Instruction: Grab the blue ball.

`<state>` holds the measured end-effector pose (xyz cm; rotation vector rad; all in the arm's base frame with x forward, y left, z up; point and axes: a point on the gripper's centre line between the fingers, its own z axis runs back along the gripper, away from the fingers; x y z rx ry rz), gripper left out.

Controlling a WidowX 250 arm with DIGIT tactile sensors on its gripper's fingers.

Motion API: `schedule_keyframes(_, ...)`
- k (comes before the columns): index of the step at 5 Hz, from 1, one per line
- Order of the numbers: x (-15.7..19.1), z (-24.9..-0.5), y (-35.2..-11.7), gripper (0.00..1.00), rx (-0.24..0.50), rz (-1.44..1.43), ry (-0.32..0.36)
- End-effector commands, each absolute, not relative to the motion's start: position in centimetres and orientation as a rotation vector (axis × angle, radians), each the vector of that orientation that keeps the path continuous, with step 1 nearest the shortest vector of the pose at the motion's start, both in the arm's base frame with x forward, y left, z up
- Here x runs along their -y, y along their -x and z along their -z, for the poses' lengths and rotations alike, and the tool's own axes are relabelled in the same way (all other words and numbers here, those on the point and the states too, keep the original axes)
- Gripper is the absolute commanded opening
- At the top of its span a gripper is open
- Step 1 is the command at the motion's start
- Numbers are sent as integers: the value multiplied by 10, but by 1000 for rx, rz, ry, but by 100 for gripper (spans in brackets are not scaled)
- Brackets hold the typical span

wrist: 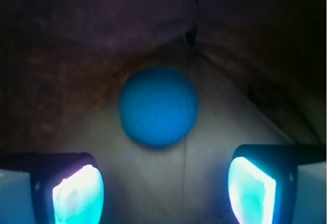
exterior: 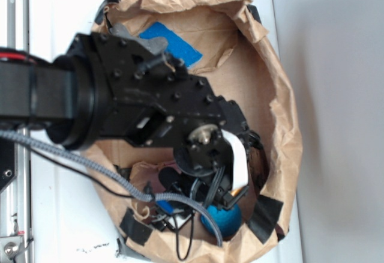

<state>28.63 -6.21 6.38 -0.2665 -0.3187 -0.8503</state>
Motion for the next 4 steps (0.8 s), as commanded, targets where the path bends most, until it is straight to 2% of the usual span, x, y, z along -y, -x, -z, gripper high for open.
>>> schedule_keyframes(1,101,-62,-301,100,385,919,314)
schedule_keyframes(2,111,-48,-304,100,360,951,412)
schedule_keyframes(3,116,-37,-304,0,351,946,358)
schedule_keyframes(4,111,-45,-301,0,362,943,366)
